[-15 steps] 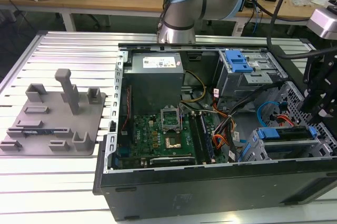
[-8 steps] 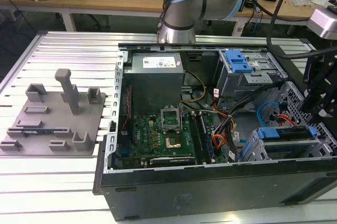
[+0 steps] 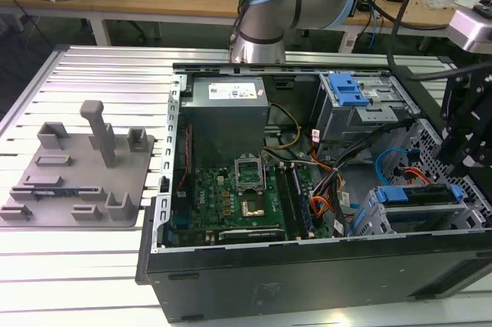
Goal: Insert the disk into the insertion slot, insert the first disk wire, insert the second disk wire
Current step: 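Insert the second disk wire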
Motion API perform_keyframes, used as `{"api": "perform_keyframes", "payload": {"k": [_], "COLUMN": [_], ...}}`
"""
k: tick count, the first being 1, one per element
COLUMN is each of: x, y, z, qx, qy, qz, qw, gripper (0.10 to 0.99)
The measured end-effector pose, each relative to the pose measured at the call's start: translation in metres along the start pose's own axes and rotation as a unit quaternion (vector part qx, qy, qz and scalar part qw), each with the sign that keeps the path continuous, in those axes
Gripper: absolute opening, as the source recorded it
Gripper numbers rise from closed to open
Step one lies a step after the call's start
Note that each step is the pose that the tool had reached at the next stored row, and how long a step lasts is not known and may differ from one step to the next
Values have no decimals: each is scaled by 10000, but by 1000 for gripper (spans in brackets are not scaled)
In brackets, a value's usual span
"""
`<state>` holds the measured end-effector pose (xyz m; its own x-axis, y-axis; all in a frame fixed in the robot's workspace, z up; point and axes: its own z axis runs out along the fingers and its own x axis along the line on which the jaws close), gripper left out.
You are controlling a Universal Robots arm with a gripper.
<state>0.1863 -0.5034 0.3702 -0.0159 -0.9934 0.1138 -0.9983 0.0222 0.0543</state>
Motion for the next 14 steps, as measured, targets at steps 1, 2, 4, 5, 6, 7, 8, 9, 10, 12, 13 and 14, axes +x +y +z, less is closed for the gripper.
{"api": "perform_keyframes", "payload": {"k": [1, 2, 4, 5, 6, 7, 8, 9, 10, 12, 13, 14], "x": [-42, -111, -189, -216, -251, -314, -338, -339, -338, -337, -337, -337], "y": [5, 13, 32, 43, 54, 77, 114, 181, 231, 279, 284, 287], "z": [-2, -11, -18, -20, -22, -24, -20, -17, -12, -9, -9, -9], "qx": [0, 1, 3, 5, 15, 51, 163, 208, 211, 226, 239, 250], "qy": [63, 169, 229, 232, 235, 246, 253, 275, 276, 316, 401, 465], "qz": [4, 10, 13, 13, 14, 19, 34, 43, 29, -55, -139, -200], "qw": [10000, 9999, 9997, 9997, 9997, 9997, 9995, 9994, 9994, 9992, 9988, 9984], "gripper": [361, 361, 361, 361, 361, 361, 361, 361, 361, 361, 361, 361]}}
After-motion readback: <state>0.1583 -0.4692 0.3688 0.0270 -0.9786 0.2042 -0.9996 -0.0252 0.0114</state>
